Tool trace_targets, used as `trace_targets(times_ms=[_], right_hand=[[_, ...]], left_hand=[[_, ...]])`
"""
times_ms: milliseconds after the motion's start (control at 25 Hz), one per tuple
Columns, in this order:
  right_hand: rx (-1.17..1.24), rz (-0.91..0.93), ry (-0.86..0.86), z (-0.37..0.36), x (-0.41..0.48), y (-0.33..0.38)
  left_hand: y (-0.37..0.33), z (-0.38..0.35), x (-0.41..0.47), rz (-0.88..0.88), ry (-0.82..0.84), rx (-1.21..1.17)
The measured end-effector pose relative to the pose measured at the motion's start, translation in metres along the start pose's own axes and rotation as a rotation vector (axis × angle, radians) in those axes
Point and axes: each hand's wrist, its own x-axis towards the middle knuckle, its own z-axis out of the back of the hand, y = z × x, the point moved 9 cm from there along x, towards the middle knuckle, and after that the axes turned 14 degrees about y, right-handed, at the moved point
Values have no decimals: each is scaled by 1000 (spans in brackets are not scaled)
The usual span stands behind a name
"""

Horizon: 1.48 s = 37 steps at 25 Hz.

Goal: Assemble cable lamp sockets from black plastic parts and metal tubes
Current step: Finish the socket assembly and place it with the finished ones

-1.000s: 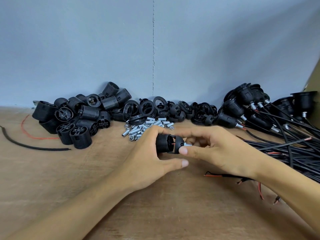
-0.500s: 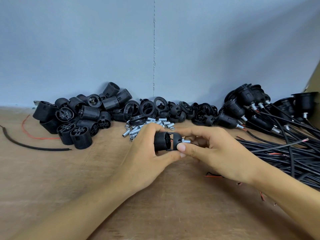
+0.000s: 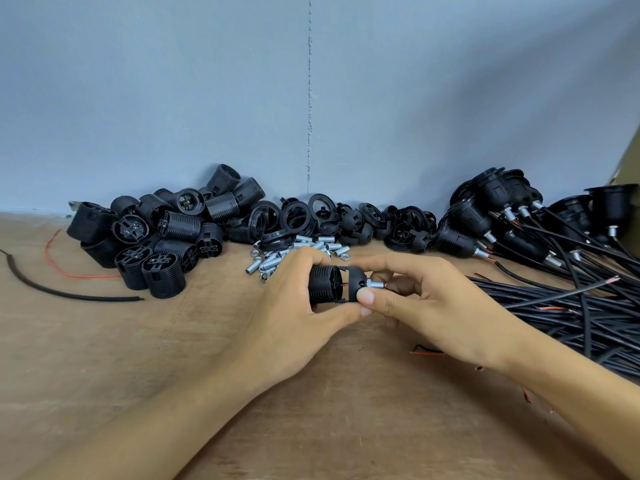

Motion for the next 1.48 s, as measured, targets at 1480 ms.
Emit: trace_targets(times_ms=[1480], right_hand=[[-230,48,-96,-2,-3,4]], left_hand=[[-3,9,-3,-29,-92,214]])
